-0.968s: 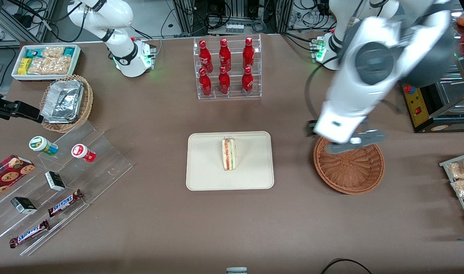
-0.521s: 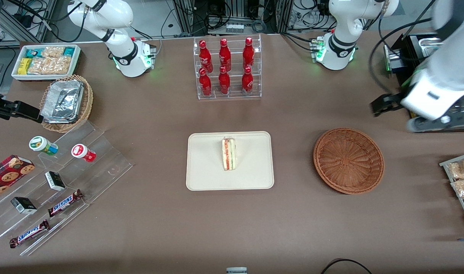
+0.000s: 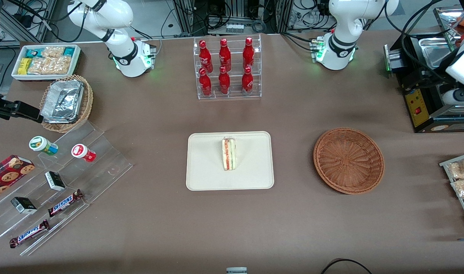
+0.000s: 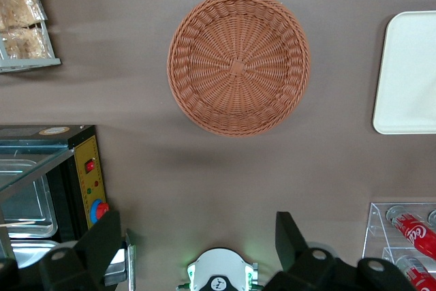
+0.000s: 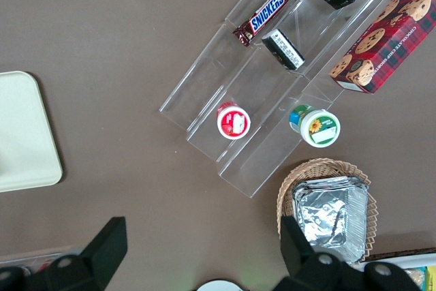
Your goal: Place sandwich from basket to tray
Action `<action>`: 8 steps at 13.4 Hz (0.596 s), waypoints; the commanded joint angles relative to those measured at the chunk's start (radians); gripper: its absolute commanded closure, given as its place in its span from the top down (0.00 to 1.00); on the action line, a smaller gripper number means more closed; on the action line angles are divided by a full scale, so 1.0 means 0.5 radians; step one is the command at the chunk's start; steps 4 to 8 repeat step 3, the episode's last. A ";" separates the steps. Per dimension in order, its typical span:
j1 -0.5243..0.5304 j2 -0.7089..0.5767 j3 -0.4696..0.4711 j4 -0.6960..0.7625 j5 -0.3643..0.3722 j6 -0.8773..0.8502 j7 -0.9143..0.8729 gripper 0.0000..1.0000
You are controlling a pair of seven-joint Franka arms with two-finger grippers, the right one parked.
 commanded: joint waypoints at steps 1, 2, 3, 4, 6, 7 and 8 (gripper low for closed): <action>0.002 -0.011 -0.001 -0.007 -0.026 0.008 0.040 1.00; -0.001 -0.001 -0.001 -0.004 -0.017 0.005 0.036 1.00; -0.001 -0.004 -0.001 -0.001 -0.008 0.005 0.036 1.00; -0.001 -0.004 -0.001 -0.001 -0.008 0.005 0.036 1.00; -0.001 -0.004 -0.001 -0.001 -0.008 0.005 0.036 1.00; -0.001 -0.004 -0.001 -0.001 -0.008 0.005 0.036 1.00; -0.001 -0.004 -0.001 -0.001 -0.008 0.005 0.036 1.00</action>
